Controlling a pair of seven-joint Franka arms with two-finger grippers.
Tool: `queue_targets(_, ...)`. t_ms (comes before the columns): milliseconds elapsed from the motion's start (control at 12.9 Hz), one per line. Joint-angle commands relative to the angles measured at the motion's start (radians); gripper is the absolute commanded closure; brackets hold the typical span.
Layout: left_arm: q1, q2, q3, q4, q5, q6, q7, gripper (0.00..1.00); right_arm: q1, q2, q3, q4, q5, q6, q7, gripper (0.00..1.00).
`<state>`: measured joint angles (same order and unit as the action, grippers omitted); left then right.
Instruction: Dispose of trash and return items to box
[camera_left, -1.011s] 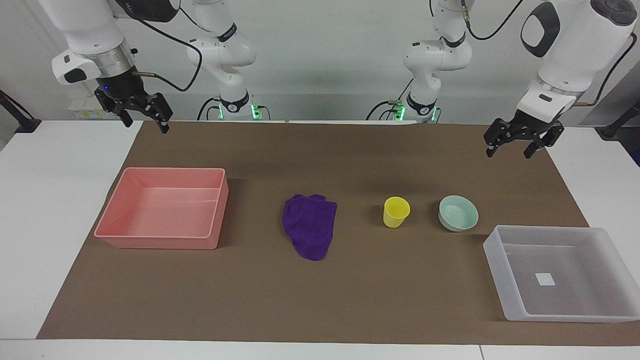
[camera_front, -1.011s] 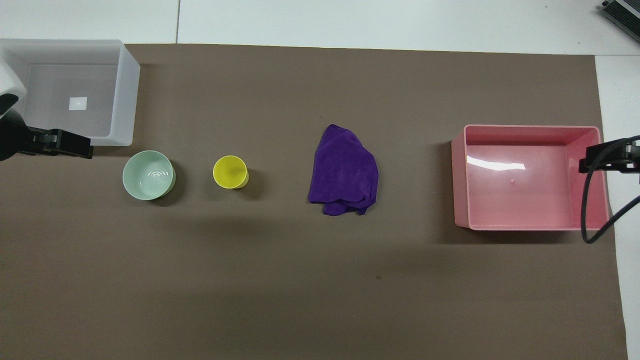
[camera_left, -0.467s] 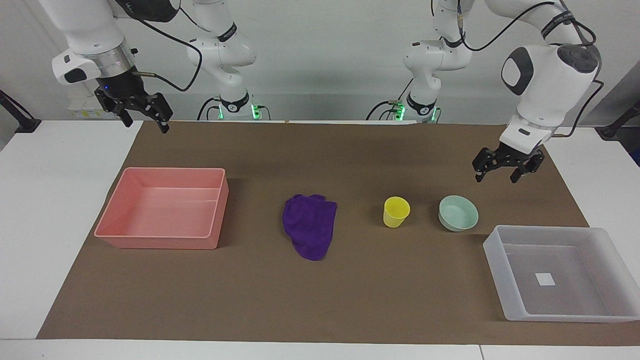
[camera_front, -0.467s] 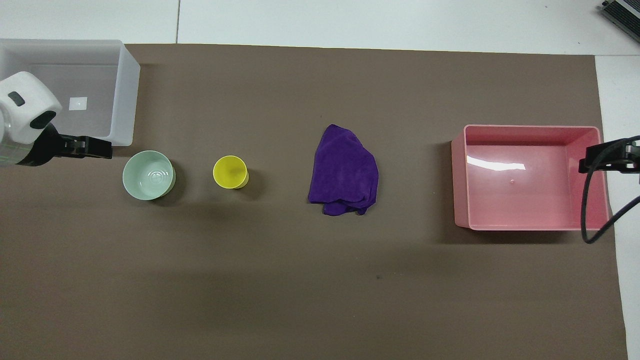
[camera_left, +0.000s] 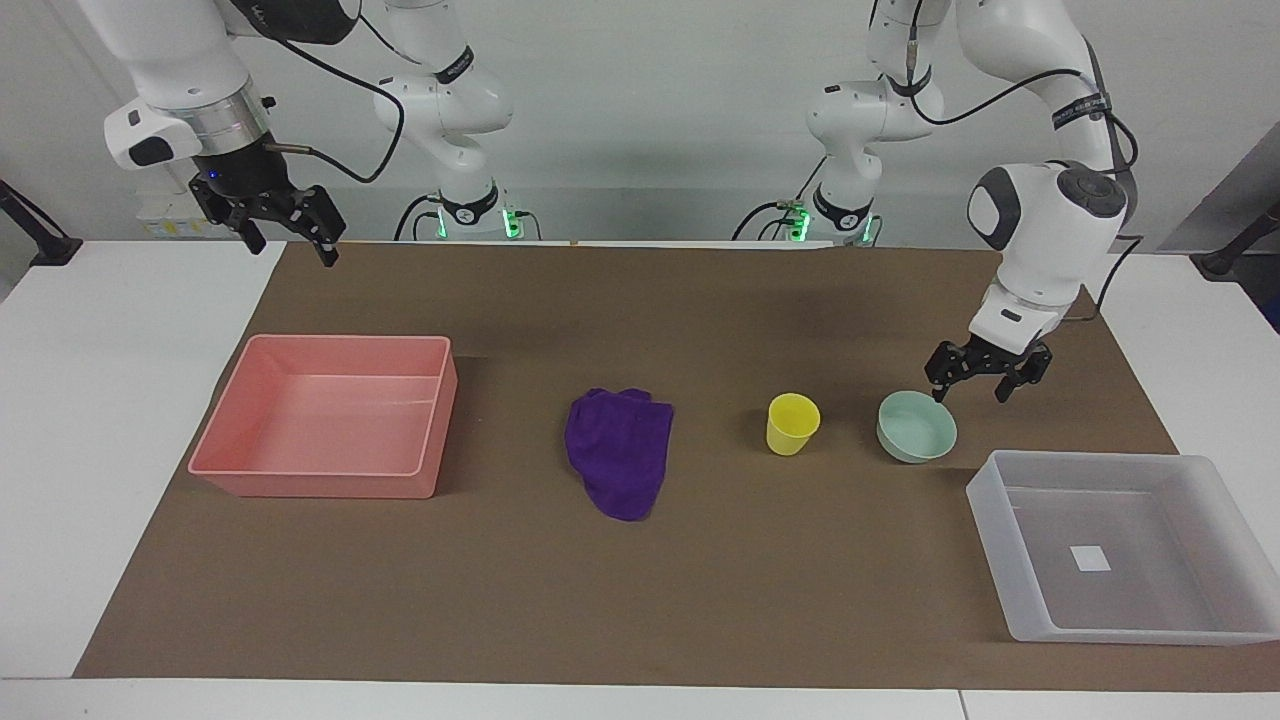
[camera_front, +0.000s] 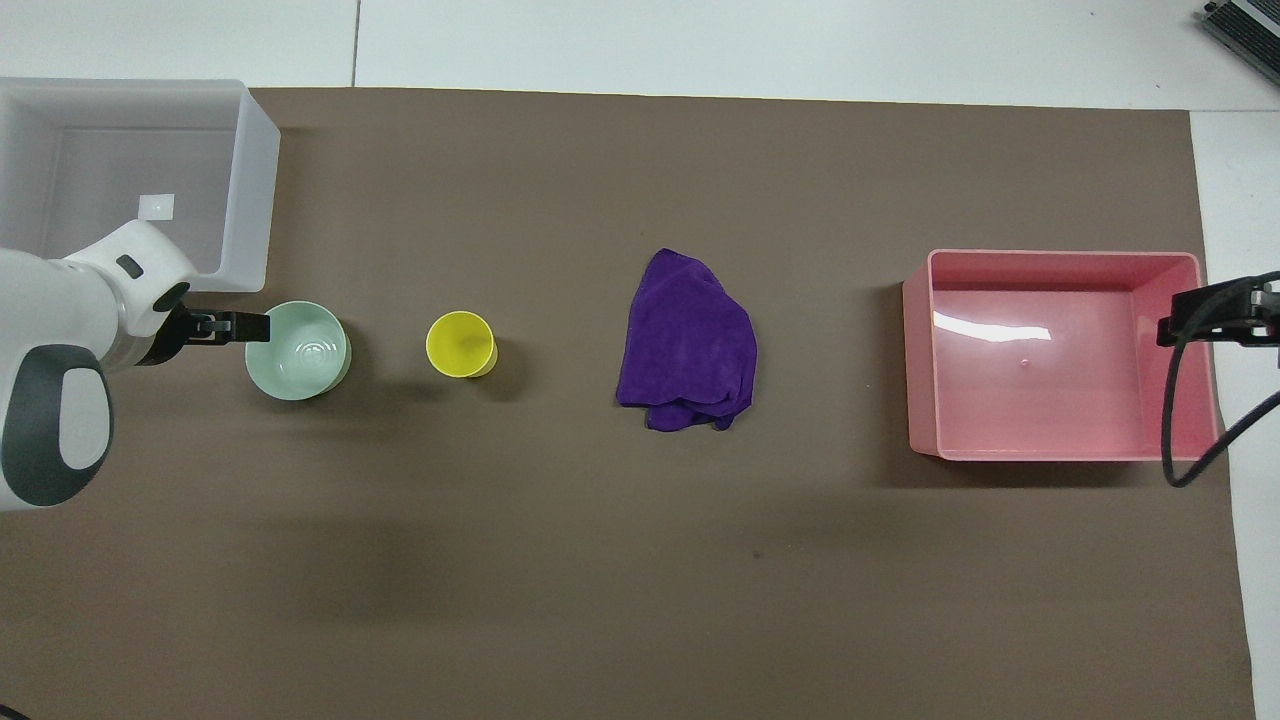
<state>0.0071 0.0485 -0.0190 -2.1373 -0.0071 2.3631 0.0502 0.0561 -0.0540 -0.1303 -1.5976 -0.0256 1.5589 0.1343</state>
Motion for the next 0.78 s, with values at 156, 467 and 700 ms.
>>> queue_targets(156, 0.014, 0.054, -0.009, -0.059, 0.016, 0.124, 0.002, 0.00, 0.018, -0.029, -0.002, -0.044, 0.016, 0.016, -0.021, 0.00)
queue_targets(467, 0.008, 0.100, -0.009, -0.072, 0.016, 0.159, 0.007, 0.00, 0.019, -0.079, 0.001, -0.154, 0.019, 0.097, -0.021, 0.00)
queue_targets(700, 0.004, 0.096, -0.009, -0.087, 0.016, 0.148, 0.005, 0.91, 0.069, -0.078, 0.000, -0.215, 0.041, 0.193, -0.006, 0.00)
